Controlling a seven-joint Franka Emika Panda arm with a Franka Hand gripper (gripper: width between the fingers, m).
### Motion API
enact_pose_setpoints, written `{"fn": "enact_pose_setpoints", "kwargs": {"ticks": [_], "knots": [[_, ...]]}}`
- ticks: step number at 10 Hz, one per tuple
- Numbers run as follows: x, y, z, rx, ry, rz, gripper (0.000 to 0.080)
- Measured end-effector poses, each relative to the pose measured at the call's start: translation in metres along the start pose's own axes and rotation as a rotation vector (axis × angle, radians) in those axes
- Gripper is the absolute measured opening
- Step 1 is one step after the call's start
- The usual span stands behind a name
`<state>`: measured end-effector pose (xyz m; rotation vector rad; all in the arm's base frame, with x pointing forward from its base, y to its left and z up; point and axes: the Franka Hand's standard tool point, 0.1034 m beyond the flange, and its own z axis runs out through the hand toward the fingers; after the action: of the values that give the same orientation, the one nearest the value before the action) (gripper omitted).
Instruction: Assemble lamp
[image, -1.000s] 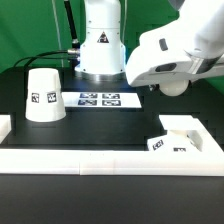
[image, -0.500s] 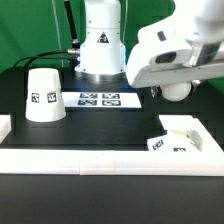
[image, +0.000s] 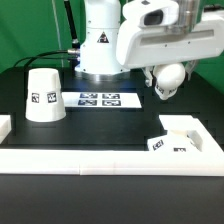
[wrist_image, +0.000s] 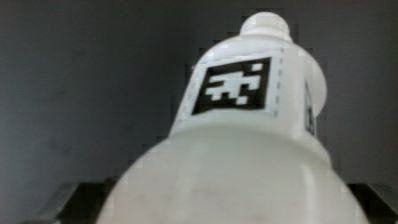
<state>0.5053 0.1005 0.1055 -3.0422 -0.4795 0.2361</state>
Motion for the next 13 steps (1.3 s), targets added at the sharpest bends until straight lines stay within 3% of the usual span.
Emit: {"fn": "enact_pose_setpoints", "kwargs": {"ticks": [3,5,8,9,13], "knots": [[0.022,0.026,-0.046,-0.046,0.225,-0.010,0.0576],[0.024,0.031,-0.041,-0.075,0.358,-0.020,0.0576],[0.023,0.031,-0.036,-0.079,0.362,-0.028,0.0576],[0.027,0.033,-0.033,-0.095,0.376,-0.070,0.0576],[0.050,0.032,-0.051,-0.122,0.383,-0.166,0.0576]]}}
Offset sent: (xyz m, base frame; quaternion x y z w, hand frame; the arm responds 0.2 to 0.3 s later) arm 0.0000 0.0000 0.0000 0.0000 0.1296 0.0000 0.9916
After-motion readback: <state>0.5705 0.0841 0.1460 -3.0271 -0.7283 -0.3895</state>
